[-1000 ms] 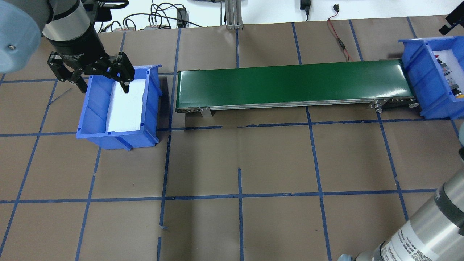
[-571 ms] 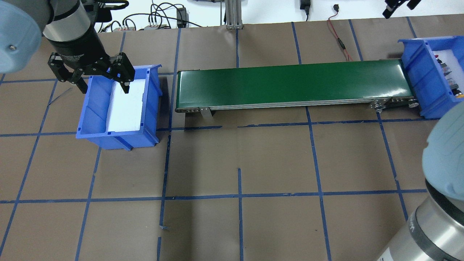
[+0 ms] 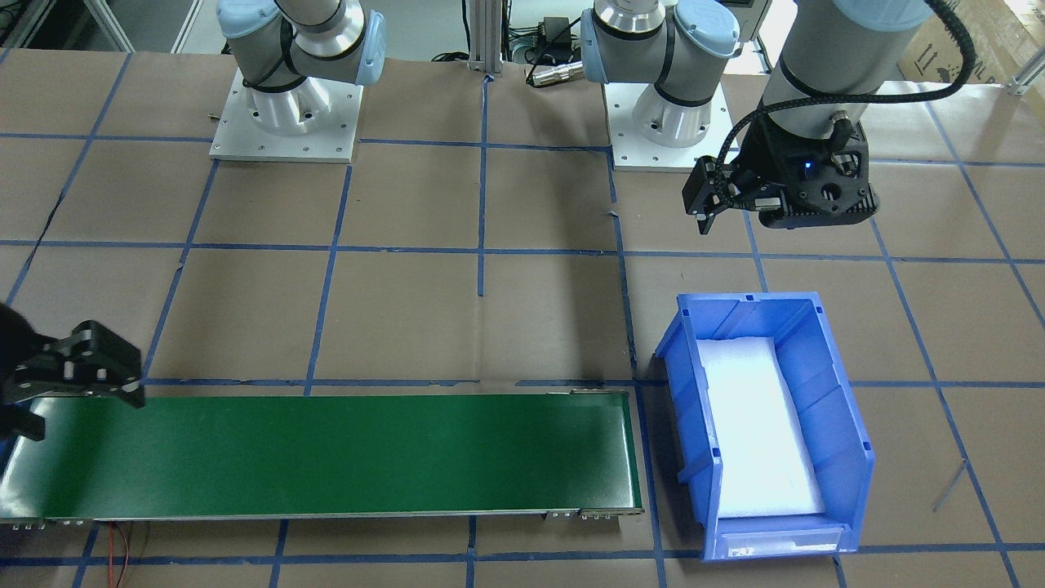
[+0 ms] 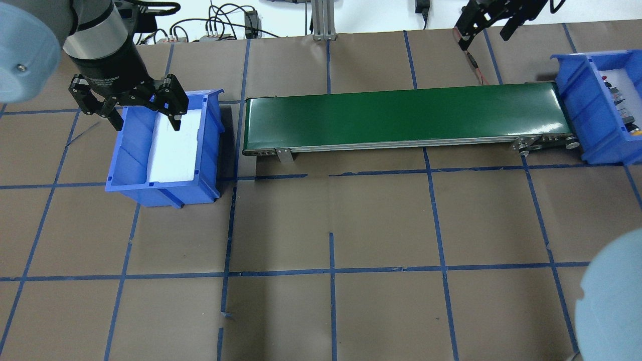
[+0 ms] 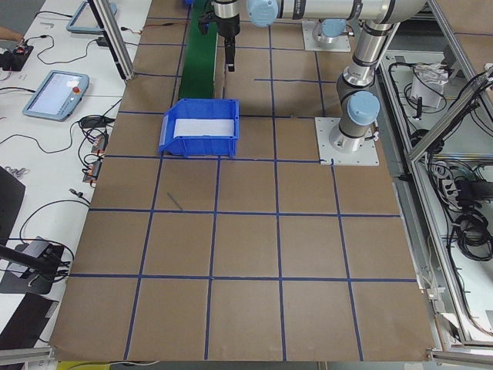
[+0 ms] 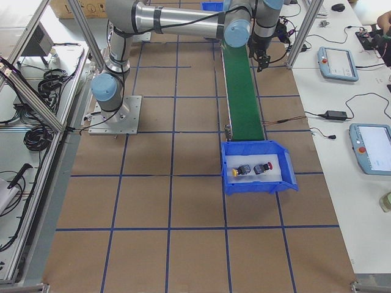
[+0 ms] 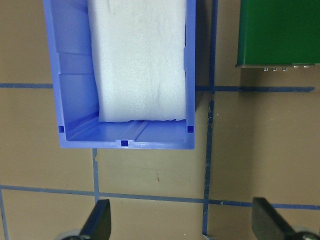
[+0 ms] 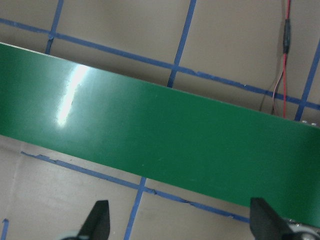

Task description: Transport two buttons from left to right

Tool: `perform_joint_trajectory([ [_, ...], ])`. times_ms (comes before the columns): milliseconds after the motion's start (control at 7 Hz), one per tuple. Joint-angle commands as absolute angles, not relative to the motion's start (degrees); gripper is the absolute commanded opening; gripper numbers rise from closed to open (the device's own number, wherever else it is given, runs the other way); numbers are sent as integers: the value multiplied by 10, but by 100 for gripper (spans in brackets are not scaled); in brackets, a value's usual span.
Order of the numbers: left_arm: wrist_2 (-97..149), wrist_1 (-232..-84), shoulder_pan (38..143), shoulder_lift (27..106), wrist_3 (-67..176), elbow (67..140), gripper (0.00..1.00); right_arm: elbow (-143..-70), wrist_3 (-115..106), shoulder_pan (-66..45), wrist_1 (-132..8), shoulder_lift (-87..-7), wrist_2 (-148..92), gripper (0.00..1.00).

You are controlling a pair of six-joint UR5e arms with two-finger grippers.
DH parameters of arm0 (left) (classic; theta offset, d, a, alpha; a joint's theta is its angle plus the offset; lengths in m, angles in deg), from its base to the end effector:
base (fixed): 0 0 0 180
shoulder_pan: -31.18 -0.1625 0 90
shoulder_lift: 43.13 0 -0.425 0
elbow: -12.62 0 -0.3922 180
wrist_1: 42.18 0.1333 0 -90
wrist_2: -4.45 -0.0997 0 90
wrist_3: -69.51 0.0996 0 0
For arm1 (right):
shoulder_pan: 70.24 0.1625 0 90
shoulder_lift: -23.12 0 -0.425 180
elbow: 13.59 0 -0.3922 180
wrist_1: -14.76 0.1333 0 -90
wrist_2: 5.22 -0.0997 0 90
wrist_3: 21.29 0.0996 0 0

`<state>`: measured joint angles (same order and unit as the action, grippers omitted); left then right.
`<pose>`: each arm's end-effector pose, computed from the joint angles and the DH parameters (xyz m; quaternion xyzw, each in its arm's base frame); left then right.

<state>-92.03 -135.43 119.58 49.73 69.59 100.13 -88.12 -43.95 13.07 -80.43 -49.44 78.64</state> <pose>-0.1079 -0.5099 0.4794 -0.0115 0.9978 0.0324 0.0560 0.0702 -0.6370 0.4612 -0.1401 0.9883 -0.0407 0.0447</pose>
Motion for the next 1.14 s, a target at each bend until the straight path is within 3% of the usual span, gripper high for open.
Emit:
perform_joint_trajectory([
  [0,-921,-1354,1196,498,696,1002,100,-955,-428,128,-797,-561,785,100],
  [286,-920,-1354,1196,496,696,1002,100,-957,-393,137,-698,-599,836,100],
  [1000,-867,-1342,1194,504,698,1003,100,-973,-348,181,-687,-621,849,100],
])
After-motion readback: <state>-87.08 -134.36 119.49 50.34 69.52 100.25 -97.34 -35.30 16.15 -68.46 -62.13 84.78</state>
